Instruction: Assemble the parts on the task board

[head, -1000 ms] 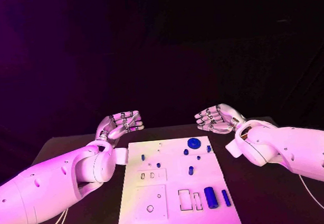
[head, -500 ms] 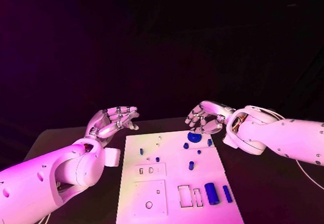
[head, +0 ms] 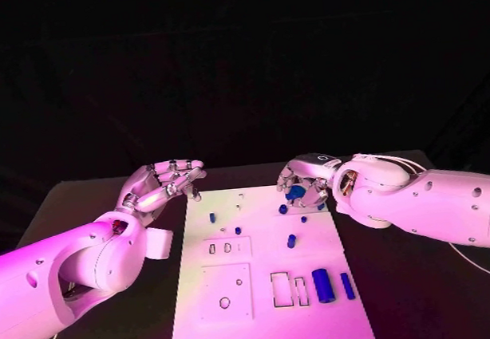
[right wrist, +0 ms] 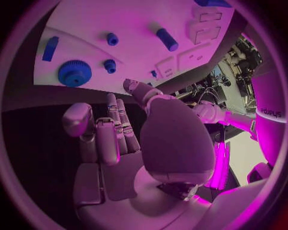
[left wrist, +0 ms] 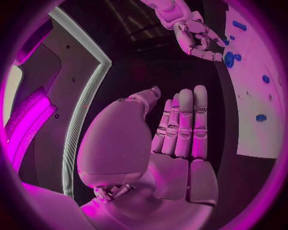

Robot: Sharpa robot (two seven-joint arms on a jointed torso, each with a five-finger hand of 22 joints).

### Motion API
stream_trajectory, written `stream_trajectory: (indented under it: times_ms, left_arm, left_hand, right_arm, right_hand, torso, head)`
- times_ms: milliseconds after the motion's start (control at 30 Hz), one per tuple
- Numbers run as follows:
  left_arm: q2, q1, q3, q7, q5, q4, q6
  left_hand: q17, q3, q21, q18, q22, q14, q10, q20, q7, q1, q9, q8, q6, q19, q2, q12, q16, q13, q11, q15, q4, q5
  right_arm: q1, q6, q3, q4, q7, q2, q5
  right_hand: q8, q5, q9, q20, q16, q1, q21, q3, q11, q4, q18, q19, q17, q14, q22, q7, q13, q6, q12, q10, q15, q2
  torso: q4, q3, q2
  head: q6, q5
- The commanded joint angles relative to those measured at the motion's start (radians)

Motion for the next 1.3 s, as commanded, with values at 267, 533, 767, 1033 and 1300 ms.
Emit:
stream_trajectory:
  times_ms: [267,533,767,1033,1300]
  left_arm:
    - [-0.001,0.002,0.002,-0.008,-0.009,0.002,0.009]
    - [0.000,0.003,0.003,-0.009,-0.009,-0.002,0.006]
    - [0.002,0.003,0.003,-0.007,-0.007,-0.004,0.006]
    - [0.002,0.003,0.003,-0.007,-0.006,-0.001,0.006]
    - [0.007,0.003,0.003,-0.007,-0.002,-0.003,0.005]
  left_hand:
    - [0.004,0.011,0.029,0.012,0.019,-0.007,-0.010,0.001,0.002,-0.015,0.005,0.004,-0.014,-0.016,-0.002,-0.008,0.018,0.003,0.004,0.000,-0.001,0.002]
    - [0.005,0.012,0.036,0.012,0.023,-0.006,-0.012,0.002,0.002,-0.016,0.006,0.004,-0.016,-0.018,-0.001,-0.008,0.022,0.004,0.004,0.000,-0.002,0.002]
    - [0.006,0.014,0.042,0.012,0.027,-0.006,-0.013,0.002,0.003,-0.016,0.008,0.004,-0.018,-0.019,0.000,-0.008,0.026,0.004,0.005,0.001,-0.002,0.002]
    - [0.007,0.016,0.049,0.012,0.032,-0.005,-0.014,0.002,0.003,-0.017,0.009,0.004,-0.019,-0.021,0.001,-0.008,0.031,0.005,0.005,0.001,-0.003,0.002]
    - [0.007,0.018,0.055,0.013,0.036,-0.005,-0.015,0.003,0.003,-0.017,0.010,0.004,-0.020,-0.023,0.002,-0.008,0.034,0.005,0.005,0.001,-0.004,0.002]
  right_arm:
    - [-0.002,0.082,0.000,0.006,-0.058,0.005,-0.112]
    - [-0.007,0.083,-0.001,-0.005,-0.061,0.013,-0.118]
    - [-0.013,0.075,-0.001,-0.019,-0.065,0.024,-0.118]
    - [-0.017,0.069,-0.001,-0.046,-0.066,0.040,-0.107]
    - [-0.022,0.074,-0.001,-0.064,-0.063,0.052,-0.095]
  right_hand:
    - [-0.004,-0.002,0.005,0.000,0.018,0.001,0.020,-0.012,-0.001,0.003,-0.017,0.017,0.022,0.067,0.029,-0.004,0.002,0.002,-0.002,-0.004,0.002,-0.004]
    - [-0.003,0.007,0.008,0.000,0.020,0.007,0.044,-0.009,0.000,0.008,-0.023,0.034,0.018,0.066,0.065,-0.002,0.004,0.005,0.000,0.000,0.002,0.005]
    - [0.001,0.015,0.015,0.000,0.021,0.011,0.063,0.007,-0.001,0.017,-0.027,0.046,0.013,0.064,0.092,-0.002,0.005,0.015,0.001,0.011,0.003,0.016]
    - [0.004,0.018,0.019,0.000,0.024,0.010,0.074,0.023,-0.001,0.025,-0.030,0.053,0.014,0.064,0.110,-0.002,0.004,0.021,0.000,0.017,0.002,0.023]
    - [0.006,0.021,0.024,-0.001,0.027,0.008,0.080,0.041,-0.002,0.033,-0.031,0.056,0.014,0.063,0.119,-0.002,0.003,0.025,0.000,0.023,0.002,0.029]
  torso:
    - [0.0065,0.0013,0.018]
    - [0.0078,0.0000,0.019]
    - [0.0103,-0.0011,0.023]
    - [0.0148,-0.0012,0.031]
    - [0.0178,-0.0030,0.037]
  head:
    - [0.002,-0.003]
    - [-0.003,-0.006]
    - [-0.006,-0.006]
    - [-0.008,-0.008]
    - [-0.009,-0.012]
